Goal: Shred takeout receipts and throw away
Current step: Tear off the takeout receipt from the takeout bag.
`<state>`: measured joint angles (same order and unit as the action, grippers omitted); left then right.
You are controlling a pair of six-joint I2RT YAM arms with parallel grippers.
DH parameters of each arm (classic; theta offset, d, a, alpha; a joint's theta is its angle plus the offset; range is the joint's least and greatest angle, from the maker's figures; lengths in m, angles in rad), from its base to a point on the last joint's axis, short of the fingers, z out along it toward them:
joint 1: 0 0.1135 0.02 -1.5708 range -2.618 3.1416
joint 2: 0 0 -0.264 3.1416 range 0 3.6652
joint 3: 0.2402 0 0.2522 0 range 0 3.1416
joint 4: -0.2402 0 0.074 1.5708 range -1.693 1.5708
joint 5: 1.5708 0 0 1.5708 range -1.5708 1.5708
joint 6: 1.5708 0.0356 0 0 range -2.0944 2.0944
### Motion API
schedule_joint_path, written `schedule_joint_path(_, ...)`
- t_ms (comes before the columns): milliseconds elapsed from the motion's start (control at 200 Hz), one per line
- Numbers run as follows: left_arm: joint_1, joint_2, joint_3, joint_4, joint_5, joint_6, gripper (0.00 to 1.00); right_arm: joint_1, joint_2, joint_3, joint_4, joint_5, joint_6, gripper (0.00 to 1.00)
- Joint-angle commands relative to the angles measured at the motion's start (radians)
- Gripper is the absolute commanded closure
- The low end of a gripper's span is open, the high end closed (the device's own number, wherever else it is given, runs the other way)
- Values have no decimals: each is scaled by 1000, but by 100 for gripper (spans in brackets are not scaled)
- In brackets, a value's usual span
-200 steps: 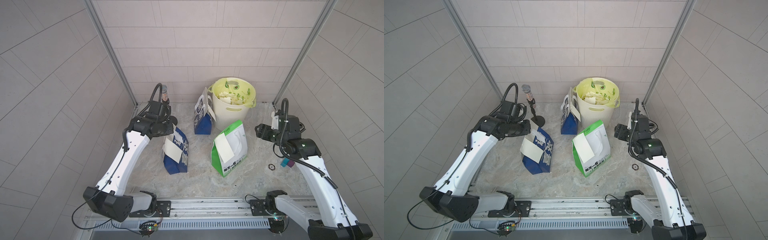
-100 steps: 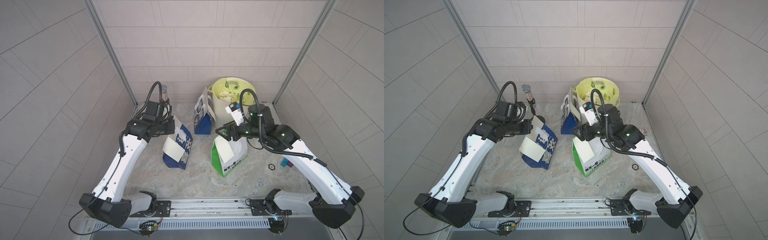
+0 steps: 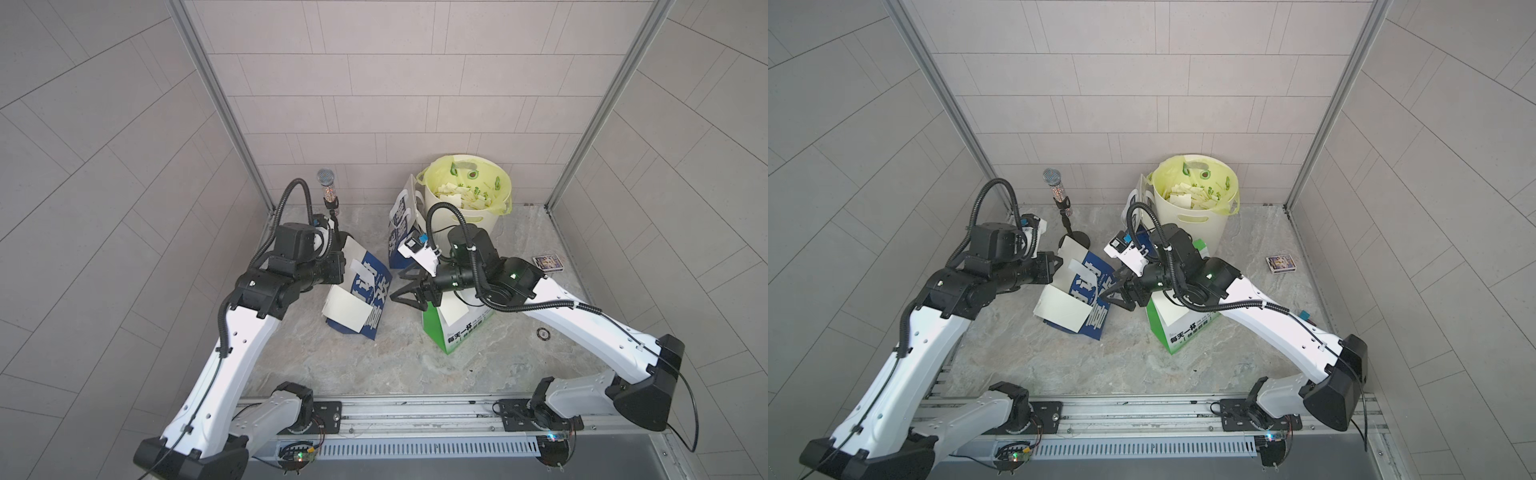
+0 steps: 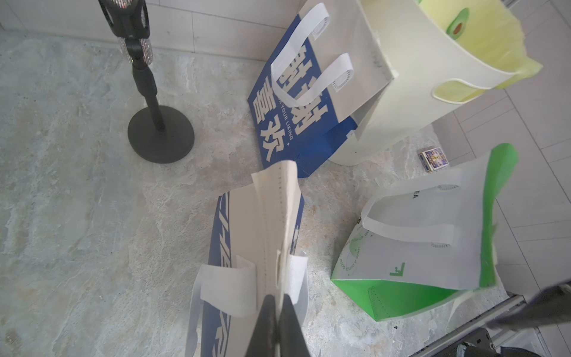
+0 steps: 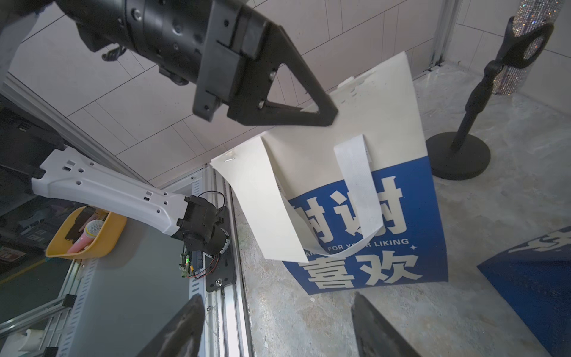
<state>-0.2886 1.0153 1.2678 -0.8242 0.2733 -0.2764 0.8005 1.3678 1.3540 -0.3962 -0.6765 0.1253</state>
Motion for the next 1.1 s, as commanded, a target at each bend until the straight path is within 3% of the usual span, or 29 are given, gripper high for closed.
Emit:
schedule_joint_path(0,-4,-46,-33,173,42,23,100,43,41,-17,92,-13,-95,26)
schedule_joint_path(200,-5,-61,-53,194,106,38,100,80,114,-41,141,-3,-158,25)
schedule_joint_path(435,-4,-71,-57,194,133,43,100,80,200,21,-38,49,-331,23)
schedule_joint_path(585,-5,-68,-47,195,121,32,100,80,227,52,-90,55,-362,23)
schedule_joint_path(881,-4,-70,-47,193,49,-4,100,82,234,74,-161,-135,-322,28)
schedule_joint_path(1096,-4,-67,-57,217,63,-31,100,90,226,25,-36,-226,-203,32)
